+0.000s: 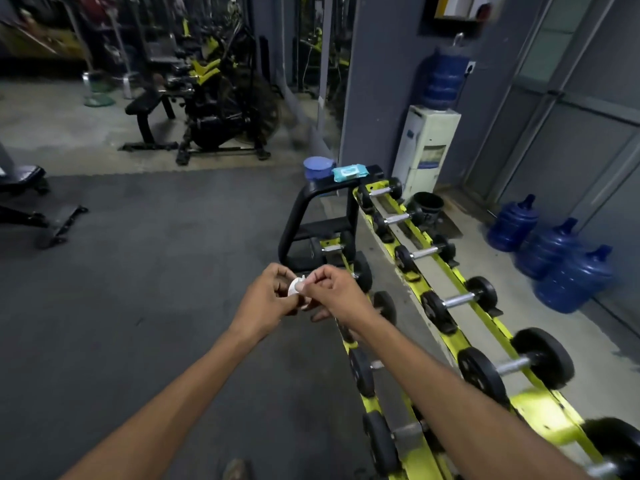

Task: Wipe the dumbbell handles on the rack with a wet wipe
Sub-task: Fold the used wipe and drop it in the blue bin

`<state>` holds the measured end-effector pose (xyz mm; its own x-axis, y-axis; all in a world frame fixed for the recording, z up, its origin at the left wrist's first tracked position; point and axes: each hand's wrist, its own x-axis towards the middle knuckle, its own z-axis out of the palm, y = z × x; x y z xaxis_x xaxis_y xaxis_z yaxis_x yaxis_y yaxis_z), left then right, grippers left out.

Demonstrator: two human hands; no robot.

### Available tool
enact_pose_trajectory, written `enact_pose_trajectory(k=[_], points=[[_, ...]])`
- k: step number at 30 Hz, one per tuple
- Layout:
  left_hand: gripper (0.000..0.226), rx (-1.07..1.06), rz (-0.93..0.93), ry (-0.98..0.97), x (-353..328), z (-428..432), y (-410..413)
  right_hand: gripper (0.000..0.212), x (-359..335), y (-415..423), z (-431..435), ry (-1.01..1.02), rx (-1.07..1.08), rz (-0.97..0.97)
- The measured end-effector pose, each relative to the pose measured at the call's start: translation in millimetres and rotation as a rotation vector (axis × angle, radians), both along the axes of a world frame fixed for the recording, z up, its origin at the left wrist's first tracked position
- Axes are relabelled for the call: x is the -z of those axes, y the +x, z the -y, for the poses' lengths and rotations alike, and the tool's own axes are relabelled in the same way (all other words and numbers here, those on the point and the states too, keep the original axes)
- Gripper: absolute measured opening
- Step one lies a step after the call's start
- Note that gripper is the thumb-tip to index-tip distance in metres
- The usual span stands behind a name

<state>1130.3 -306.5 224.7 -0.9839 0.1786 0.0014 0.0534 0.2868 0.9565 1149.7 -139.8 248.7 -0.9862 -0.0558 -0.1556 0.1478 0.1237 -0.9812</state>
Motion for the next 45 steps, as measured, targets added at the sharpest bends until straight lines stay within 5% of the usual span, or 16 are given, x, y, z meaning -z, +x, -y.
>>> enact_pose_trajectory(k=[6,17,45], points=[[0.058,0.166,-0.027,-0.121,-27,54,-149,0.023,-15,-148,46,-0.011,0.105,0.034],[0.023,0.135,-0.083,-0.28,-15,116,-451,0.016,10,-436,68,0.139,0.135,0.021],[0.031,0.403,-0.127,-0.56,25,146,-1314,0.006,50,-1250,63,0.298,0.17,0.061]])
